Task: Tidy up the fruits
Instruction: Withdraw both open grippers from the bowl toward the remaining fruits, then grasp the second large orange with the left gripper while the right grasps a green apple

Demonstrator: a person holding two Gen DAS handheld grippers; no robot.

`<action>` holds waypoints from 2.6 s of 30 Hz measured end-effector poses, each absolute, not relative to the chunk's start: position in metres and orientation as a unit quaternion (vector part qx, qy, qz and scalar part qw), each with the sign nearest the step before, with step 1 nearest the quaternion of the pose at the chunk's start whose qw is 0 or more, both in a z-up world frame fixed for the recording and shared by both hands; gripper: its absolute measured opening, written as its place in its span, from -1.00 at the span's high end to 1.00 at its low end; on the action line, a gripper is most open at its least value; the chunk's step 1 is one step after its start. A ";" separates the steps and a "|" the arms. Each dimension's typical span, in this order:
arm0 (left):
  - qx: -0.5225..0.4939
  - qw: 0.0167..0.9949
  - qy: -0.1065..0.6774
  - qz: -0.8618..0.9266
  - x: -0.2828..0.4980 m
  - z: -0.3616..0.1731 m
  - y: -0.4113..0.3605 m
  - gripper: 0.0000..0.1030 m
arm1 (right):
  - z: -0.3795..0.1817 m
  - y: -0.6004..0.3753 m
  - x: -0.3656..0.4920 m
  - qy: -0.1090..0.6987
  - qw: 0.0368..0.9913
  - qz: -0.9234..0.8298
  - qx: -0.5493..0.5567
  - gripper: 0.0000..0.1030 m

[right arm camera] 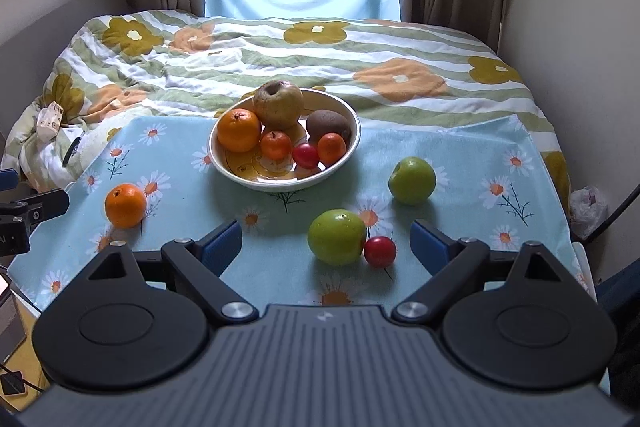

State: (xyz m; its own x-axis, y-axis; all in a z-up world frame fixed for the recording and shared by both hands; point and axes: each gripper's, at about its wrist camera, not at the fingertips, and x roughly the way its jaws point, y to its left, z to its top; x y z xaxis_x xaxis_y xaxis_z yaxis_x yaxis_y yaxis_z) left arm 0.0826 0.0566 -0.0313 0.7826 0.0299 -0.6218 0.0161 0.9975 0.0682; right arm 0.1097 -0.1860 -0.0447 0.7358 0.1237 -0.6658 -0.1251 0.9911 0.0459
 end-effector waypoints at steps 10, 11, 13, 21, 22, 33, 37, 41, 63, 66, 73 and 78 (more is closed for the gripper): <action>0.049 0.929 0.365 -0.018 0.117 -0.070 0.079 -0.89 | -0.087 -0.167 0.121 0.388 0.921 -0.002 0.032 -1.00; 0.048 0.928 0.369 -0.019 0.121 -0.072 0.082 -0.88 | -0.090 -0.165 0.123 0.390 0.920 -0.011 0.037 -1.00; 0.045 0.925 0.376 -0.022 0.130 -0.077 0.087 -0.86 | -0.095 -0.161 0.128 0.395 0.917 -0.021 0.049 -1.00; 0.034 0.909 0.413 -0.039 0.162 -0.097 0.095 -0.66 | -0.110 -0.148 0.148 0.405 0.910 -0.057 0.063 -1.00; 0.034 0.907 0.417 -0.041 0.165 -0.100 0.095 -0.65 | -0.111 -0.146 0.150 0.405 0.910 -0.061 0.063 -1.00; 0.034 0.892 0.448 -0.060 0.188 -0.118 0.096 -0.30 | -0.120 -0.139 0.167 0.414 0.905 -0.085 0.057 -1.00; 0.040 0.891 0.447 -0.066 0.189 -0.120 0.094 -0.25 | -0.121 -0.139 0.171 0.412 0.905 -0.092 0.050 -0.99; 0.044 0.891 0.447 -0.069 0.188 -0.120 0.094 -0.24 | -0.123 -0.138 0.175 0.411 0.906 -0.095 0.043 -0.94; 0.060 0.892 0.441 -0.076 0.189 -0.121 0.091 -0.23 | -0.139 -0.124 0.200 0.386 0.912 -0.122 -0.064 -0.53; 0.060 0.892 0.442 -0.076 0.189 -0.121 0.091 -0.22 | -0.142 -0.120 0.199 0.381 0.913 -0.120 -0.088 -0.41; 0.056 0.892 0.442 -0.079 0.187 -0.117 0.091 -0.22 | -0.141 -0.123 0.195 0.378 0.916 -0.110 -0.079 -0.36; 0.056 0.896 0.433 -0.081 0.182 -0.110 0.087 -0.22 | -0.133 -0.124 0.191 0.383 0.917 -0.097 -0.057 -0.36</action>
State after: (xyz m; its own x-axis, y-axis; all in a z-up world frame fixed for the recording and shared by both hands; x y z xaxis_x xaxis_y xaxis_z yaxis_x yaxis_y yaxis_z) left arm 0.1816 0.0869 -0.1098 0.6127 -0.0963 -0.7844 0.1939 0.9805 0.0311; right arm 0.1913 -0.1239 -0.1330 0.6876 -0.2211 -0.6916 0.1337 0.9748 -0.1787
